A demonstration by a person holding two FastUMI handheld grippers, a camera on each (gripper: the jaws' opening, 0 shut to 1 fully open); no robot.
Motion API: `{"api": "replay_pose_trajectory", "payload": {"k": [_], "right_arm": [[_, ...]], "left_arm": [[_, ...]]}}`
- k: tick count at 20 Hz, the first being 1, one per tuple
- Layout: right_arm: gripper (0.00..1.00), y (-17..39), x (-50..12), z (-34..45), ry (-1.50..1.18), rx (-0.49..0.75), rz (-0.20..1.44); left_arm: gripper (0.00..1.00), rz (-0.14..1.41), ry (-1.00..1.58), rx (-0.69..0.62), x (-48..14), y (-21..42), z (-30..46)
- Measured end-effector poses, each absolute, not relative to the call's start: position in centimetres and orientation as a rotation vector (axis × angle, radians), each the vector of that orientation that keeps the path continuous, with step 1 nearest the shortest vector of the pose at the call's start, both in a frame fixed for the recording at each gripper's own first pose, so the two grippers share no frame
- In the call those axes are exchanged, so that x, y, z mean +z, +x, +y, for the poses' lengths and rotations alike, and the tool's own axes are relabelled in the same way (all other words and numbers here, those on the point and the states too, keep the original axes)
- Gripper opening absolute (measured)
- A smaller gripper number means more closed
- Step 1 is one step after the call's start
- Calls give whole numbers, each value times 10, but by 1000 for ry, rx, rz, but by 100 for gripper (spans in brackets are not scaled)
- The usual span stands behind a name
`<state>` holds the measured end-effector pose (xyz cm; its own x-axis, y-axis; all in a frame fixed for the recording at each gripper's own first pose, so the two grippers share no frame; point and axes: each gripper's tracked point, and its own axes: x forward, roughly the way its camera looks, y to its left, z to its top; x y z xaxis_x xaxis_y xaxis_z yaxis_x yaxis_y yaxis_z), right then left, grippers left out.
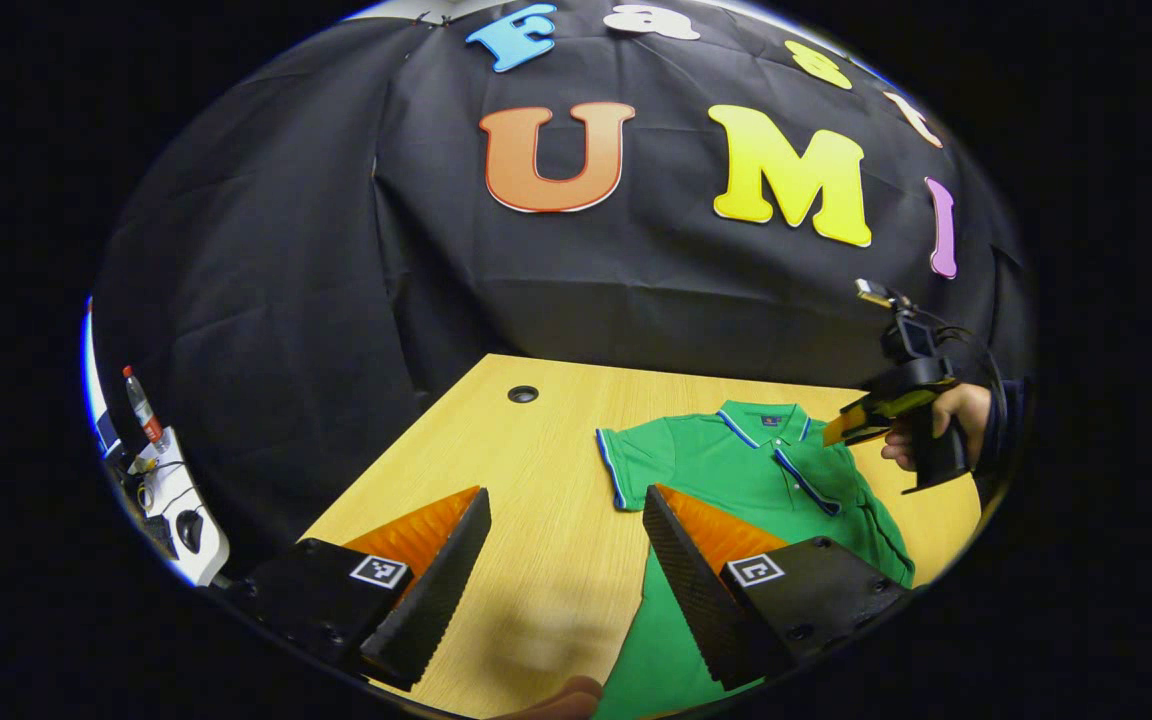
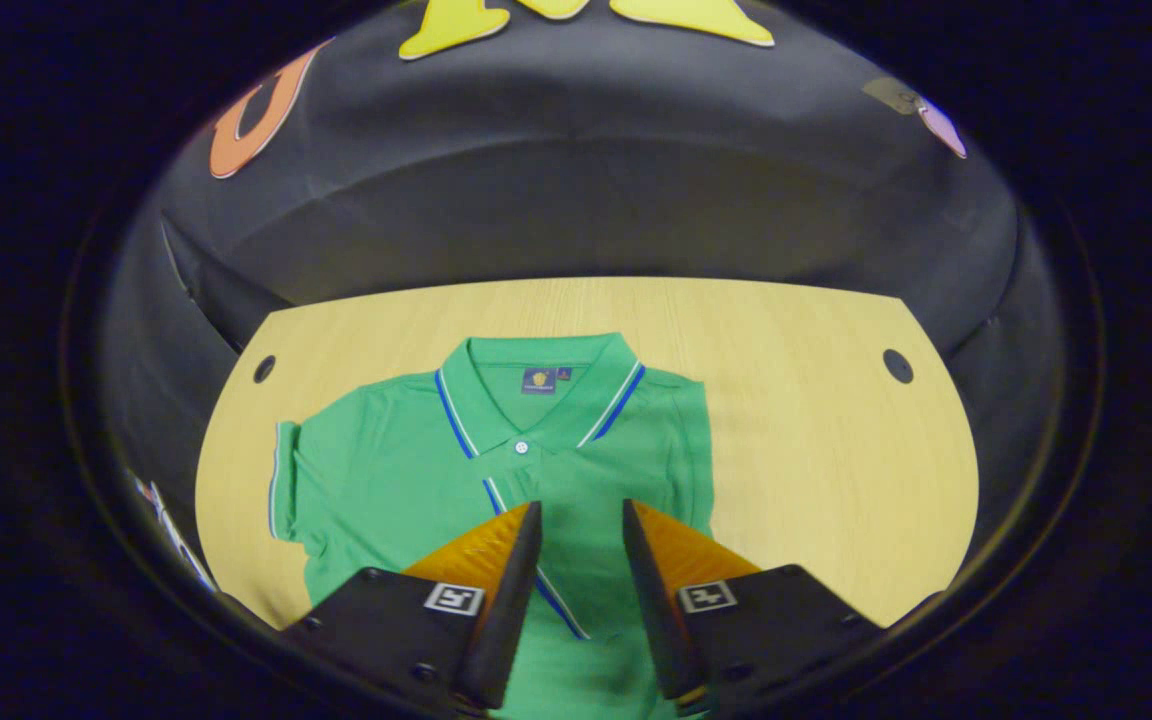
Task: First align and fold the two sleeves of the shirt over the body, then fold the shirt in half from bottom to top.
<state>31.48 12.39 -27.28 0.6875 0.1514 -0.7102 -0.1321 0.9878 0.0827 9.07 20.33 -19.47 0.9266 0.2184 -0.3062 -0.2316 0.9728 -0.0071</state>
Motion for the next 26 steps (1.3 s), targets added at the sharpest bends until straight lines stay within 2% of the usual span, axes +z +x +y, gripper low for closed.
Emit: {"api": "replay_pose_trajectory", "payload": {"k": [2, 5, 7, 9, 10, 13, 14, 16, 17, 21, 22, 23, 25, 26], "right_arm": [[78, 302, -250, 116, 12, 177, 754], [87, 282, -205, 100, 8, 170, 643], [84, 260, -176, 93, 0, 190, 575], [89, 236, -149, 88, 10, 206, 522], [96, 226, -137, 84, 8, 204, 489], [100, 198, -107, 70, -32, 169, 403], [97, 186, -99, 73, -34, 186, 387], [94, 162, -89, 77, -18, 210, 382], [98, 151, -87, 79, -8, 226, 385], [98, 124, -84, 87, 10, 239, 397], [98, 120, -83, 88, 9, 238, 403], [94, 117, -84, 88, 8, 237, 401], [94, 111, -81, 87, -4, 229, 389], [98, 108, -78, 87, -4, 226, 381]], "left_arm": [[100, 311, -55, 211, -200, 116, 205], [100, 326, -70, 175, -204, 163, 201], [99, 349, -74, 145, -208, 191, 197], [99, 385, -66, 139, -223, 214, 196], [99, 399, -67, 142, -230, 224, 197], [99, 462, -111, 158, -259, 246, 203], [100, 479, -123, 162, -267, 253, 205], [100, 506, -144, 179, -282, 263, 210], [100, 516, -161, 191, -286, 267, 212], [96, 589, -292, 217, -306, 275, 212], [100, 620, -311, 223, -313, 275, 211], [95, 643, -333, 221, -318, 275, 208], [94, 657, -327, 223, -322, 277, 208], [100, 660, -326, 203, -321, 280, 202]]}}
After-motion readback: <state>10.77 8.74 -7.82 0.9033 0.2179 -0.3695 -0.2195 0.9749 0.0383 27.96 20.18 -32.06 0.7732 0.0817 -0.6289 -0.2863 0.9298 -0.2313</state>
